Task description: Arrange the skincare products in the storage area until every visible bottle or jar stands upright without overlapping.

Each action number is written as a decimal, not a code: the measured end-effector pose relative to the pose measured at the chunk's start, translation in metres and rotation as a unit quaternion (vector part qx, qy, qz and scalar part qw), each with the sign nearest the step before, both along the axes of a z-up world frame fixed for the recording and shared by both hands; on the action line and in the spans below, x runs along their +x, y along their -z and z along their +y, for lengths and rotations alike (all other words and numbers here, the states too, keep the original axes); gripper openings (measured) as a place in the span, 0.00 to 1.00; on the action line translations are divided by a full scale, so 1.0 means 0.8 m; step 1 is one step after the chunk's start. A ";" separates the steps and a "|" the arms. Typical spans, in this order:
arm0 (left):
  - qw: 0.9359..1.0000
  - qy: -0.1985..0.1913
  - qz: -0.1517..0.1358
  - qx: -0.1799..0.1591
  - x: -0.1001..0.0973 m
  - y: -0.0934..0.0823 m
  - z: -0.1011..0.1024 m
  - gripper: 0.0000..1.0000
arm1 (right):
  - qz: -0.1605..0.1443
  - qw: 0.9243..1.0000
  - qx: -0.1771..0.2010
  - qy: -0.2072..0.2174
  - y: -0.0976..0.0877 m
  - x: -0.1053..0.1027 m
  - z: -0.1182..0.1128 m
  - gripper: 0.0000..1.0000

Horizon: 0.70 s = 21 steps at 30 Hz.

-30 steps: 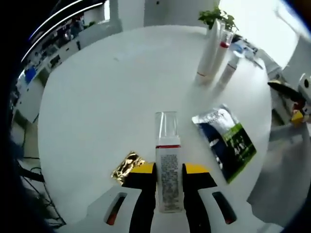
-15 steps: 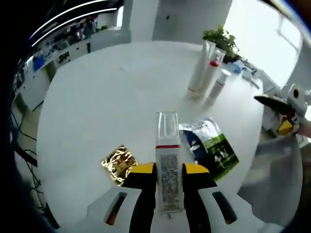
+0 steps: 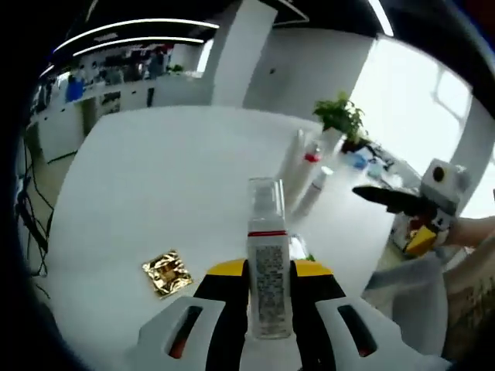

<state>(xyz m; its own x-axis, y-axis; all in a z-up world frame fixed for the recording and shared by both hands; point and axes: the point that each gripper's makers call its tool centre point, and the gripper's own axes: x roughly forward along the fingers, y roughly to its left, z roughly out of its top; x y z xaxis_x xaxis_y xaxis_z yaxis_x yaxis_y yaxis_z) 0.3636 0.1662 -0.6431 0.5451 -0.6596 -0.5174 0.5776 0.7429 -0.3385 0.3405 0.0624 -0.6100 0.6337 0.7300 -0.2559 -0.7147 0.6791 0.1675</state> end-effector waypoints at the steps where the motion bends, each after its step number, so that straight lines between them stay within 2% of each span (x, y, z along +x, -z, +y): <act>1: 1.000 -0.001 -0.002 -0.007 -0.002 -0.005 -0.002 0.16 | -0.002 1.000 0.009 -0.008 -0.007 0.001 0.009 0.82; 5: 0.999 -0.001 -0.015 -0.036 -0.008 -0.024 -0.011 0.16 | -0.003 0.999 0.037 -0.023 -0.024 0.001 0.032 0.82; 10: 0.996 0.021 -0.043 -0.079 -0.022 -0.056 -0.030 0.16 | 0.007 0.996 0.076 -0.036 -0.040 -0.002 0.051 0.79; 11: 0.994 0.026 -0.045 -0.093 -0.025 -0.063 -0.034 0.16 | 0.009 0.996 0.084 -0.036 -0.044 -0.002 0.053 0.78; 15: 0.992 0.037 -0.059 -0.108 -0.033 -0.076 -0.041 0.16 | 0.013 0.993 0.111 -0.036 -0.061 0.001 0.056 0.74; 21: 0.986 0.056 -0.079 -0.134 -0.042 -0.093 -0.050 0.16 | 0.008 0.989 0.146 -0.035 -0.091 0.007 0.056 0.64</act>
